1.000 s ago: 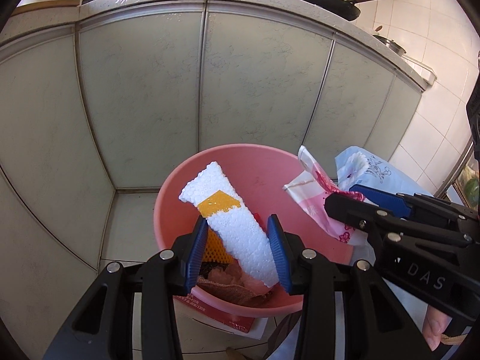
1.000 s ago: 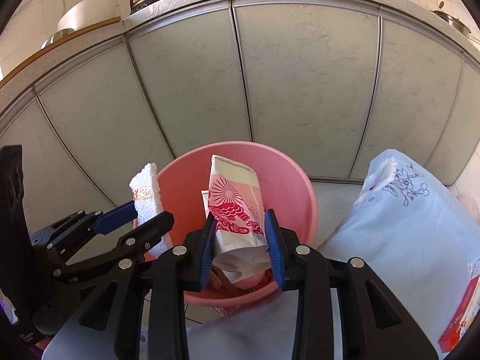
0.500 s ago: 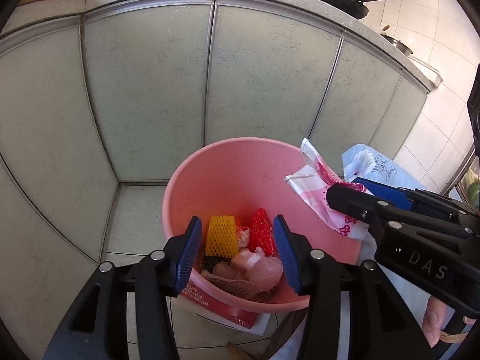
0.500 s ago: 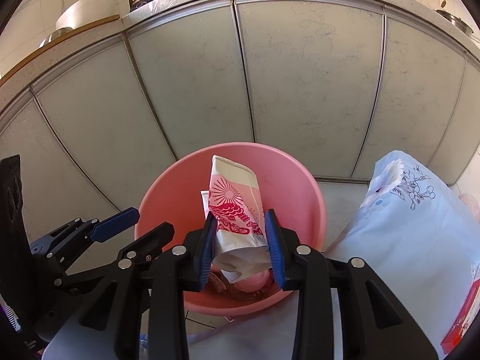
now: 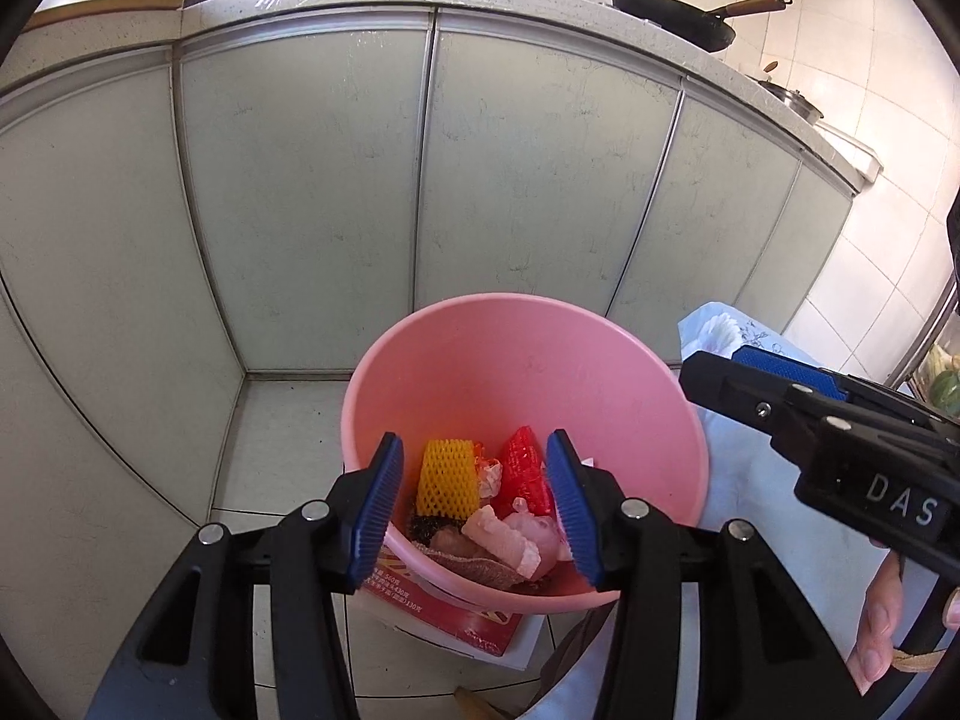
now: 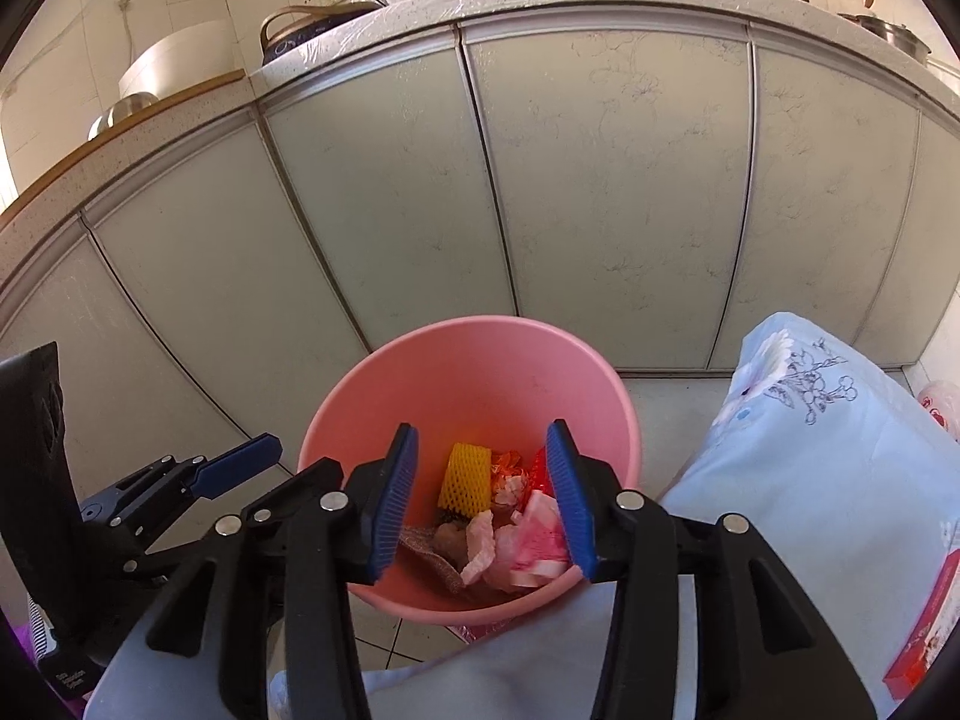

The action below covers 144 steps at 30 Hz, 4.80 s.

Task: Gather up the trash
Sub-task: 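Open both tools to drop the foam strip and wrapper into the bucket, then move both open tools back toward the red box and yellow foam net, then grasp the red medicine box with the left tool while the right tool grasps the yellow foam net, then carry the red box and yellow net with both tools over the pink bucket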

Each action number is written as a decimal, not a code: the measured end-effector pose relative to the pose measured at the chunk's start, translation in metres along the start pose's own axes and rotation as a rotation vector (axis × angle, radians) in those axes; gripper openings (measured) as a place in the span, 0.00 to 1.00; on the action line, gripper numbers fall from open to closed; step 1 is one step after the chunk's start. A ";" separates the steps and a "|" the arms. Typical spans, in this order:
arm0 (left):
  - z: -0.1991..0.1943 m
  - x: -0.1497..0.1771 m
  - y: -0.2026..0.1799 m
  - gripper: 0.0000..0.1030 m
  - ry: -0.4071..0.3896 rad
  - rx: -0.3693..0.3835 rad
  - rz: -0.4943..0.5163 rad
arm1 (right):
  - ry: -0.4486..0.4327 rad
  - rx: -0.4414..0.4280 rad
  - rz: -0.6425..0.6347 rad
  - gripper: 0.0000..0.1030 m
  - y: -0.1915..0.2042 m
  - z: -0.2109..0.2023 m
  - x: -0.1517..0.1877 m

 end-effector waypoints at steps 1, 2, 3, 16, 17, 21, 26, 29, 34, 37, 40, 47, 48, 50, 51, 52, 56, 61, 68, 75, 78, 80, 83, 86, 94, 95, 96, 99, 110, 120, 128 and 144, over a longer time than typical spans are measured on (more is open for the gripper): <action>-0.003 -0.001 -0.001 0.47 -0.004 0.001 0.002 | -0.004 0.000 0.004 0.44 -0.001 -0.002 0.000; -0.004 -0.001 -0.002 0.47 -0.007 0.003 0.005 | -0.009 0.002 0.010 0.44 -0.003 -0.005 0.000; -0.006 -0.001 -0.002 0.47 -0.009 0.004 0.009 | -0.012 0.004 0.014 0.44 -0.004 -0.007 0.000; -0.024 -0.003 -0.030 0.47 -0.020 0.043 0.058 | -0.008 0.046 0.051 0.44 -0.030 -0.043 0.032; -0.025 -0.002 -0.034 0.47 -0.020 0.048 0.063 | -0.007 0.051 0.057 0.44 -0.033 -0.047 0.035; -0.029 0.000 -0.046 0.47 -0.021 0.067 0.085 | -0.006 0.068 0.082 0.44 -0.045 -0.059 0.047; -0.034 0.002 -0.065 0.47 -0.019 0.089 0.122 | -0.013 0.096 0.098 0.44 -0.059 -0.078 0.061; -0.036 0.004 -0.078 0.47 -0.015 0.100 0.139 | -0.018 0.119 0.102 0.44 -0.068 -0.090 0.071; -0.040 0.009 -0.105 0.47 -0.004 0.133 0.175 | -0.030 0.163 0.094 0.44 -0.081 -0.111 0.085; -0.042 0.012 -0.121 0.47 0.000 0.151 0.203 | -0.036 0.186 0.104 0.44 -0.091 -0.123 0.093; -0.044 0.017 -0.138 0.47 0.007 0.168 0.229 | -0.046 0.202 0.131 0.44 -0.103 -0.136 0.101; -0.048 0.030 -0.180 0.47 0.029 0.214 0.292 | -0.073 0.250 0.188 0.44 -0.129 -0.163 0.117; -0.049 0.031 -0.185 0.47 0.031 0.221 0.300 | -0.075 0.258 0.191 0.44 -0.133 -0.167 0.119; -0.049 0.035 -0.197 0.47 0.038 0.238 0.321 | -0.080 0.282 0.197 0.44 -0.140 -0.174 0.124; -0.050 0.038 -0.204 0.47 0.043 0.249 0.334 | -0.083 0.292 0.199 0.44 -0.143 -0.177 0.126; -0.049 0.039 -0.211 0.47 0.047 0.259 0.344 | -0.086 0.302 0.203 0.44 -0.147 -0.180 0.128; -0.051 0.046 -0.237 0.47 0.057 0.301 0.383 | -0.097 0.328 0.236 0.44 -0.161 -0.191 0.137; -0.053 0.053 -0.268 0.47 0.074 0.357 0.435 | -0.107 0.358 0.281 0.44 -0.183 -0.202 0.147; -0.048 0.066 -0.317 0.52 0.122 0.447 0.500 | -0.113 0.412 0.375 0.44 -0.219 -0.218 0.165; -0.030 0.081 -0.368 0.55 0.211 0.534 0.535 | -0.122 0.463 0.463 0.44 -0.250 -0.232 0.182; -0.019 0.089 -0.388 0.57 0.228 0.535 0.573 | -0.124 0.470 0.497 0.44 -0.259 -0.234 0.188; -0.010 0.093 -0.399 0.57 0.234 0.529 0.601 | -0.124 0.472 0.507 0.44 -0.263 -0.235 0.190; 0.005 0.099 -0.411 0.57 0.247 0.510 0.625 | -0.122 0.475 0.512 0.44 -0.266 -0.235 0.192; 0.018 0.103 -0.417 0.57 0.263 0.489 0.635 | -0.118 0.477 0.522 0.44 -0.269 -0.234 0.194; 0.033 0.108 -0.421 0.54 0.269 0.472 0.616 | -0.111 0.468 0.561 0.44 -0.278 -0.232 0.198; 0.033 0.109 -0.421 0.52 0.267 0.473 0.616 | -0.112 0.468 0.567 0.44 -0.280 -0.232 0.197; 0.032 0.109 -0.420 0.46 0.263 0.477 0.616 | -0.115 0.468 0.575 0.44 -0.282 -0.232 0.197; 0.028 0.108 -0.415 0.37 0.251 0.489 0.601 | -0.119 0.462 0.606 0.44 -0.291 -0.233 0.197; -0.002 0.100 -0.372 0.37 0.207 0.518 0.508 | -0.108 0.437 0.697 0.44 -0.322 -0.214 0.186; -0.013 0.088 -0.332 0.37 0.184 0.505 0.448 | -0.078 0.496 0.715 0.44 -0.342 -0.189 0.173; -0.016 0.086 -0.315 0.37 0.177 0.490 0.424 | -0.077 0.553 0.602 0.19 -0.336 -0.186 0.171; -0.038 0.070 -0.281 0.37 0.100 0.468 0.365 | -0.156 0.496 0.421 0.10 -0.260 -0.212 0.139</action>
Point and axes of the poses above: each gripper's, at about its wrist camera, not at the fingertips, and z roughly the way its jaws point, y to its left, x to its underside, the point moved 9 cm from there along z, roughly the way its jaws point, and after that the axes turned 5 degrees about -y, right-handed, at the moved point
